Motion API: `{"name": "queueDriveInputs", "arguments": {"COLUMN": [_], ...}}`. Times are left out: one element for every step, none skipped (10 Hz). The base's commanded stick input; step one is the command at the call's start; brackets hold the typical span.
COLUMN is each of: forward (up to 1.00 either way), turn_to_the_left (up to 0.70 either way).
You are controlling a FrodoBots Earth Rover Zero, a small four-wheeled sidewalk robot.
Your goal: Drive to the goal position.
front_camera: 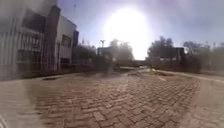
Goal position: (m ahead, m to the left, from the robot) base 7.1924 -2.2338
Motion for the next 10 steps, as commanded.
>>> {"name": "queueDriveInputs", "arguments": {"forward": [1.0,1.0,1.0,1.0,1.0,1.0,1.0,1.0,1.0,1.0], "turn_to_the_left": [0.0,0.0,0.0,0.0,0.0,0.0,0.0,0.0,0.0,0.0]}}
